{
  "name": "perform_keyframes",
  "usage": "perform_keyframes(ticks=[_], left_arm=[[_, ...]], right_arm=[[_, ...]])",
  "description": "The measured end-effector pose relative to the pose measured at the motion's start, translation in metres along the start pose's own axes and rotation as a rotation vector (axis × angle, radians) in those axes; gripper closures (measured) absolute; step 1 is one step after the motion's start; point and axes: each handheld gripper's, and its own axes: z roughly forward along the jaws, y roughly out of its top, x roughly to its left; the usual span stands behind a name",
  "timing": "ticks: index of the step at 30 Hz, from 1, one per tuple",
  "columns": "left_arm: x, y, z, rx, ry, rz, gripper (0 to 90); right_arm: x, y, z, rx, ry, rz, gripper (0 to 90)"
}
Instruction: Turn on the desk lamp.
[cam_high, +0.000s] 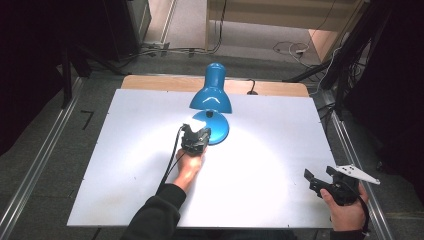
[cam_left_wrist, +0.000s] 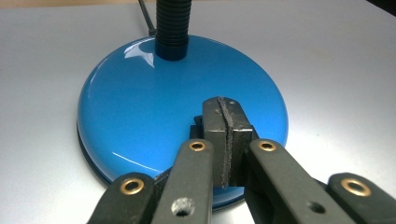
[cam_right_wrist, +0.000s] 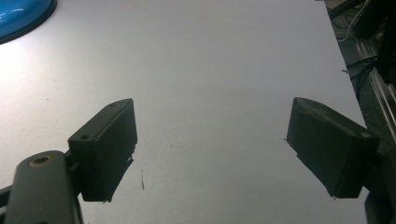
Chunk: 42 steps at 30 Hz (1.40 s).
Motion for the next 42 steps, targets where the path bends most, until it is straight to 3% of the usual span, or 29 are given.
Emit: perform_keyframes(ticks=[5, 8, 20, 32, 33, 42], left_arm=[[0.001, 0.003, -0.006, -0.02, -0.012, -0.007, 90.0], [0.001, 0.005, -0.01, -0.026, -0.025, -0.015, 83.0], [0.007, 0.003, -0.029, -0.043, -0.046, -0.013, 77.4], [0.023, -0.006, -0.063, -0.041, -0.062, -0.012, 51.6], [0.026, -0.008, -0.066, -0.043, -0.055, -0.014, 45.3], [0.05, -0.021, -0.093, -0.045, 0.002, -0.05, 34.2]], right_arm=[[0.0, 0.0, 0.0, -0.001, -0.001, 0.0, 14.7], [0.0, 0.0, 0.0, -0.001, -0.001, 0.001, 14.7], [0.001, 0.0, 0.0, 0.0, -0.005, -0.001, 14.7], [0.001, -0.001, -0.001, 0.002, -0.01, -0.005, 14.7], [0.002, -0.001, -0.001, 0.004, -0.011, -0.007, 14.7], [0.003, -0.001, -0.001, 0.009, -0.01, -0.009, 14.7]])
